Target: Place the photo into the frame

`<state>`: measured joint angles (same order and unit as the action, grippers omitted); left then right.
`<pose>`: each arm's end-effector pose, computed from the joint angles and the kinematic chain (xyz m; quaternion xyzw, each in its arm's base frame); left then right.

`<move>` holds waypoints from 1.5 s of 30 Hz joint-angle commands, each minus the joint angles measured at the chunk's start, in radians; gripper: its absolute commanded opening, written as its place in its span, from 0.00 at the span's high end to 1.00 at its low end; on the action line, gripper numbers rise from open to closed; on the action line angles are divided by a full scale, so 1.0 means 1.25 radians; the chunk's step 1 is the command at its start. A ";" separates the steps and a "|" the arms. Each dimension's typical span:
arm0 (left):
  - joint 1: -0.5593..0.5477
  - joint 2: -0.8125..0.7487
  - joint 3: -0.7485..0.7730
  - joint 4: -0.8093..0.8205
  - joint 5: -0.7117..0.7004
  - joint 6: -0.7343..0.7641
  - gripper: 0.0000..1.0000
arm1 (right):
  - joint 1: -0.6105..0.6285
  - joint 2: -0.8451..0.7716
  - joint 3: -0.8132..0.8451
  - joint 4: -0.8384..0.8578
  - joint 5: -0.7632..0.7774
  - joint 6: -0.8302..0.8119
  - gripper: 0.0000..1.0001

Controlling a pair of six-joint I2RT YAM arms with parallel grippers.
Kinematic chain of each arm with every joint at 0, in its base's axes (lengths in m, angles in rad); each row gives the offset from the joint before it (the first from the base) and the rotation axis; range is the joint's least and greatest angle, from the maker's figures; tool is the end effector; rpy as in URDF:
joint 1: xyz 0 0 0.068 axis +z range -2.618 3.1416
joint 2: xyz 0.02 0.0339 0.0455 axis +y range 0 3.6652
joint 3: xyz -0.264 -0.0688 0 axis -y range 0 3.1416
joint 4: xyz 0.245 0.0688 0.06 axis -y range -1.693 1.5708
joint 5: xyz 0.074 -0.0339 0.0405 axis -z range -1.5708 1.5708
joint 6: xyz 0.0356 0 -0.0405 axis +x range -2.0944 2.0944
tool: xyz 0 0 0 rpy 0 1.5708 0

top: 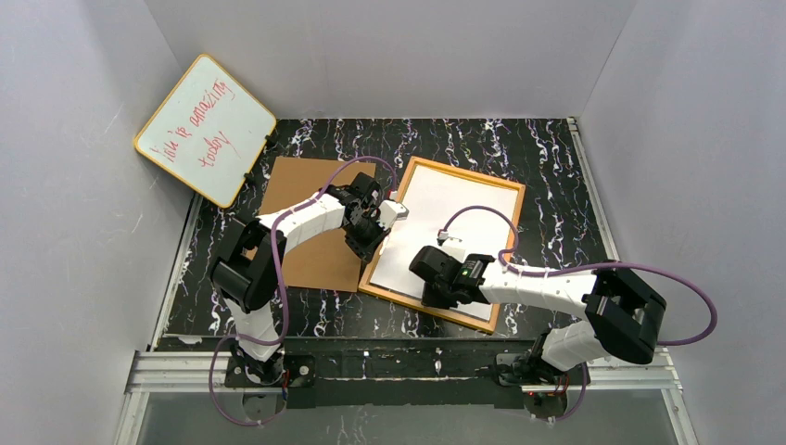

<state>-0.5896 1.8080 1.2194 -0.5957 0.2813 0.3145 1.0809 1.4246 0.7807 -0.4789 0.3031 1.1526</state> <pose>0.2936 -0.2083 0.1838 0.4487 0.8623 -0.1623 0.1695 0.1318 0.2247 0.1783 0.0681 0.9620 0.1328 0.2286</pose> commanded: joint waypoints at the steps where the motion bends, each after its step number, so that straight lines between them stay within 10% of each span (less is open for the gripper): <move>1: -0.013 0.036 -0.021 -0.049 -0.027 0.022 0.95 | -0.034 0.071 -0.046 0.074 0.208 -0.003 0.96; 45: -0.029 0.048 -0.053 -0.050 -0.068 0.064 1.00 | -0.060 -0.006 -0.069 0.185 0.181 -0.111 0.95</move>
<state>-0.6022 1.7973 1.2163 -0.5842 0.2077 0.3714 1.0321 1.3903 0.7158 -0.2989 0.4610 1.0496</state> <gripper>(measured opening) 0.009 0.051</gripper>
